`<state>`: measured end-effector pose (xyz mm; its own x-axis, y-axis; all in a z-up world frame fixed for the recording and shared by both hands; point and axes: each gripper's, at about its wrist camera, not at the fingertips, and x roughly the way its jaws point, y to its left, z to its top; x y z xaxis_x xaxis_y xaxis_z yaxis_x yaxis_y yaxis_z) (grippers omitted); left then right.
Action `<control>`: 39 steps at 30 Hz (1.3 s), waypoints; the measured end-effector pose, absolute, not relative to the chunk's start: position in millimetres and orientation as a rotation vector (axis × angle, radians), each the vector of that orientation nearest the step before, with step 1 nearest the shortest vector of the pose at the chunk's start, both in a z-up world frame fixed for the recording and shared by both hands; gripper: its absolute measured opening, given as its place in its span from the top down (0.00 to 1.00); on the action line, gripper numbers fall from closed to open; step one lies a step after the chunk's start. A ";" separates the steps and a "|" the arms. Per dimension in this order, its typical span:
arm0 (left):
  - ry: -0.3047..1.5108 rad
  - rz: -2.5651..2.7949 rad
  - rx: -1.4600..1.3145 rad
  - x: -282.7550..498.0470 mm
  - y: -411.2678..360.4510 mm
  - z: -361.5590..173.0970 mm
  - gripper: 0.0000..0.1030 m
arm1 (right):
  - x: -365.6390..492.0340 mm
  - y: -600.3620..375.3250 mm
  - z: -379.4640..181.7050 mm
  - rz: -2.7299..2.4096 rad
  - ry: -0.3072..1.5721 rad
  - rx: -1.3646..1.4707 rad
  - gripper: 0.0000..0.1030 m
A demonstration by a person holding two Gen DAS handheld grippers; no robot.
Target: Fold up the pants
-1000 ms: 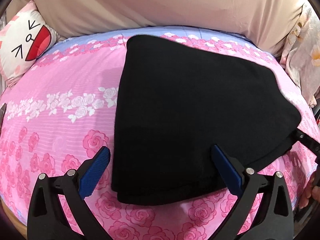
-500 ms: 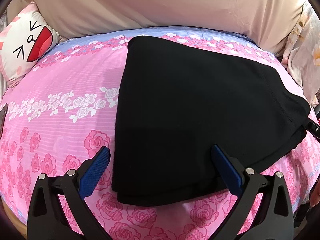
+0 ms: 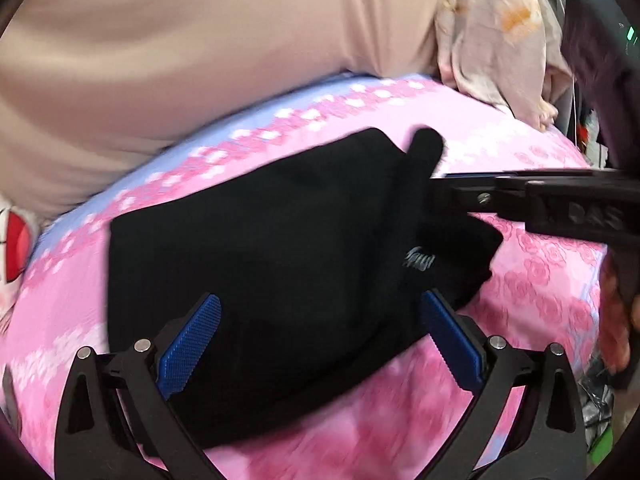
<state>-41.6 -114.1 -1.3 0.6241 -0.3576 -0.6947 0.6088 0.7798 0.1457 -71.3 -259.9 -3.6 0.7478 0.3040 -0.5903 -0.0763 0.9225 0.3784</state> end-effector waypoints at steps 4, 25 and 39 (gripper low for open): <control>0.797 -0.656 0.275 -6.9 -128.9 -10.7 0.43 | -56.9 -257.7 -5.8 0.234 0.725 0.328 0.66; 0.720 -0.702 0.055 8.0 -71.1 56.0 0.79 | -8.2 -259.1 -9.6 0.299 0.730 0.350 0.96; 0.768 -0.752 0.060 -31.0 -65.8 30.3 0.15 | -85.5 -329.1 22.5 0.018 0.576 0.464 0.80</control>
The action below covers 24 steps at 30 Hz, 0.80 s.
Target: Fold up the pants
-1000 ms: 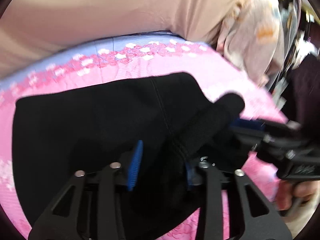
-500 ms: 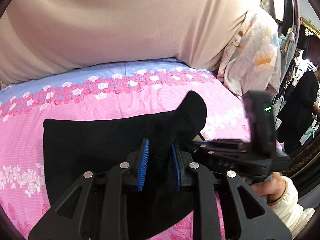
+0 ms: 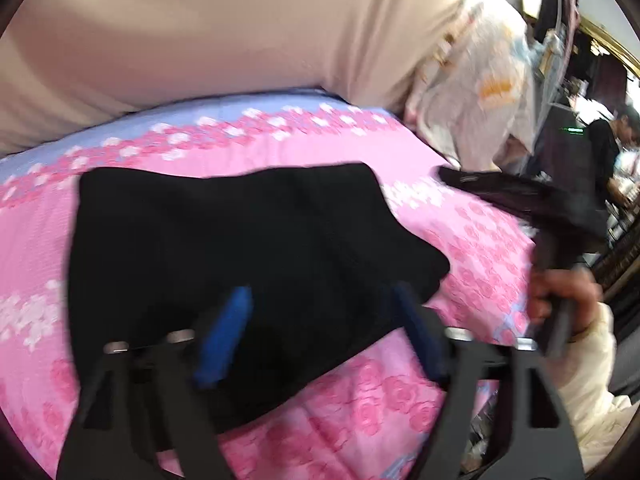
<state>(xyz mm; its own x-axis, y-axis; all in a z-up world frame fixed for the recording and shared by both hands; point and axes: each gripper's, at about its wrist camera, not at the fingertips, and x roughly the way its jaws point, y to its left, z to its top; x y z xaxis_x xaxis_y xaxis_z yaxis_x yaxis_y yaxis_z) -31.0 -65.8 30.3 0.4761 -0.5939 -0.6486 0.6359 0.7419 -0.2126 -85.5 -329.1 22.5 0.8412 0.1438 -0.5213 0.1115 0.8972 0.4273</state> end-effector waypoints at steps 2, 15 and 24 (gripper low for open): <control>0.730 -0.680 0.070 -30.7 -53.2 34.0 0.15 | -91.6 -313.1 36.6 0.095 0.562 0.436 0.72; 0.764 -0.279 0.158 18.0 -12.2 5.0 0.14 | -19.4 -226.3 21.4 0.196 0.696 0.293 0.82; 0.803 -0.210 -0.014 27.6 58.0 2.0 0.07 | 51.5 -218.7 -23.2 0.160 0.867 0.381 0.87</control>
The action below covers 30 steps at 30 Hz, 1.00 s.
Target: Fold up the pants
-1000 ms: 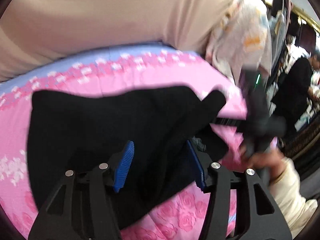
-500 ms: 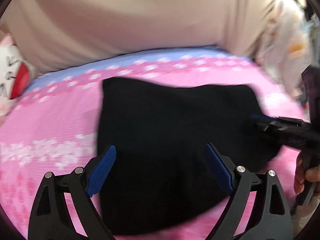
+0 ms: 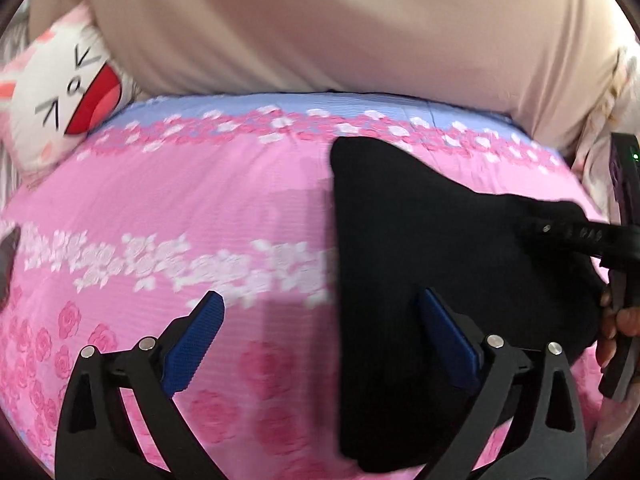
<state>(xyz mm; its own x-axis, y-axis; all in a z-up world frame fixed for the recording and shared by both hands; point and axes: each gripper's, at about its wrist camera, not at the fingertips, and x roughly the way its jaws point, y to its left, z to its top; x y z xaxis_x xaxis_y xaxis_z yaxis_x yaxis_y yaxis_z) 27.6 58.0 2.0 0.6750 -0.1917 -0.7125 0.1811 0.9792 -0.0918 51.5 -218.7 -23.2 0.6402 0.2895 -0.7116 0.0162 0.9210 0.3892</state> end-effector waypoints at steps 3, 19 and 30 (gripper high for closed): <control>0.770 -0.167 -0.027 20.1 84.6 8.9 0.08 | 44.7 -181.2 6.2 0.221 0.813 0.289 0.85; 0.778 -0.131 0.002 13.7 105.8 9.1 0.07 | 136.5 -47.1 -26.6 0.363 0.854 0.090 0.88; 0.812 -0.177 -0.012 15.9 76.3 7.7 0.07 | 52.2 -161.5 25.8 0.178 0.663 0.186 0.59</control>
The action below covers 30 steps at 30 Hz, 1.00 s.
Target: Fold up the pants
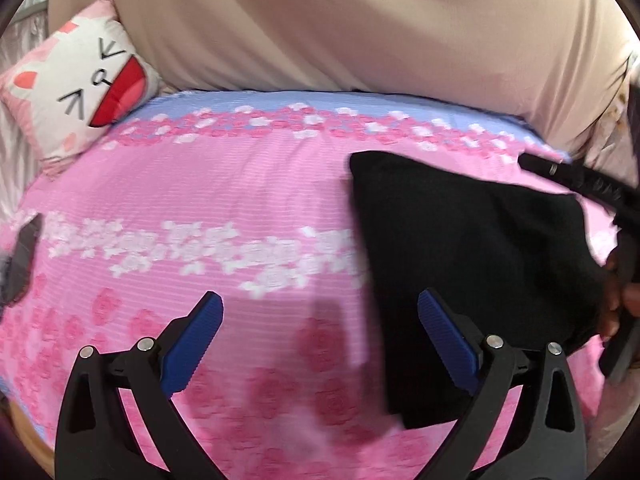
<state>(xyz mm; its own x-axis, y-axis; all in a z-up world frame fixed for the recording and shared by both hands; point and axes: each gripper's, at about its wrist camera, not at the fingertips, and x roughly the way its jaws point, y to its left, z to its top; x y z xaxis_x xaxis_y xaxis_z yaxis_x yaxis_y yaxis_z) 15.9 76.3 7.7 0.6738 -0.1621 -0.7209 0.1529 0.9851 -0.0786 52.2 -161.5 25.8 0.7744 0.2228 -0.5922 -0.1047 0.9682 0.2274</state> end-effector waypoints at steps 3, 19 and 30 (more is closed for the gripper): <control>0.834 -0.318 -0.150 21.8 63.3 9.7 0.05 | 54.1 -197.8 17.8 0.112 0.683 0.246 0.59; 0.904 -0.264 -0.126 51.9 32.4 -41.7 0.04 | 82.7 -236.6 -35.6 0.077 0.776 0.280 0.63; 0.926 -0.379 -0.124 11.3 56.3 -26.5 0.05 | -50.5 -298.4 -14.6 0.092 0.681 0.488 0.18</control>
<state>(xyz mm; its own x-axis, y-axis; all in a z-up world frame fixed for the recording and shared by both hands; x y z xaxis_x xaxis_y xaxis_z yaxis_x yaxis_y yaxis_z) 11.3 56.3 -26.5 0.5401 -0.3708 -0.7555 0.2652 0.9270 -0.2654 -50.5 -298.4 -14.6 0.7777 0.2378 -0.5820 0.0754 0.8837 0.4618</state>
